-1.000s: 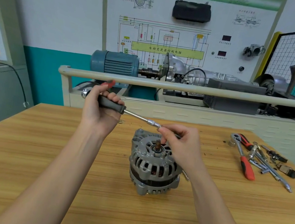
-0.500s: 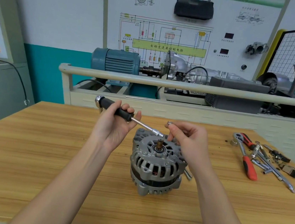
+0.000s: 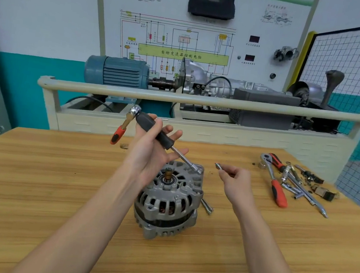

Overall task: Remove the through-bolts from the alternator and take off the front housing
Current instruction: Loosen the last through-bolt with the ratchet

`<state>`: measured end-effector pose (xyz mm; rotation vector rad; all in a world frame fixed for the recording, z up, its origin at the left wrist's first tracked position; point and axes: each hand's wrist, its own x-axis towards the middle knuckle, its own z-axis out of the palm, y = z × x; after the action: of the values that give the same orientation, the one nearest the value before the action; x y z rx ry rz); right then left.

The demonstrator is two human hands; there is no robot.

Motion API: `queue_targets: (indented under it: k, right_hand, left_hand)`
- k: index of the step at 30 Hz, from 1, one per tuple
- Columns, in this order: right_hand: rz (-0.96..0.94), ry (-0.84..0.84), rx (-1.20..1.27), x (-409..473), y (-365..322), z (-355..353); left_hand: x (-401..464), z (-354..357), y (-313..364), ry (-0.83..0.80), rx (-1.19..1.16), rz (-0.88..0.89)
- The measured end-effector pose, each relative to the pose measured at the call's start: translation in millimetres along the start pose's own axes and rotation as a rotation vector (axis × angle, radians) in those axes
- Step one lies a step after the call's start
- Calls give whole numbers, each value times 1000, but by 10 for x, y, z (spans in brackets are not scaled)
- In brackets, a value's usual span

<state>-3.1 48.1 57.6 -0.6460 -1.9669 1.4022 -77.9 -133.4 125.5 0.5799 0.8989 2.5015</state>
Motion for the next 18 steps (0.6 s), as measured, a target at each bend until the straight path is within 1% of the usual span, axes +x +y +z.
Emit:
queue_targets:
  k: [5, 9, 13, 18]
  right_hand:
    - [160, -52, -202, 209, 578, 112]
    - [241, -7, -260, 314, 868, 208]
    - [236, 58, -242, 332, 960, 255]
    - [188, 26, -255, 319, 986, 292]
  left_hand:
    - [186, 160, -231, -14, 28, -24]
    - [309, 174, -380, 34, 46, -55]
    - [362, 106, -392, 55, -4, -81]
    - [343, 80, -396, 22, -56, -126]
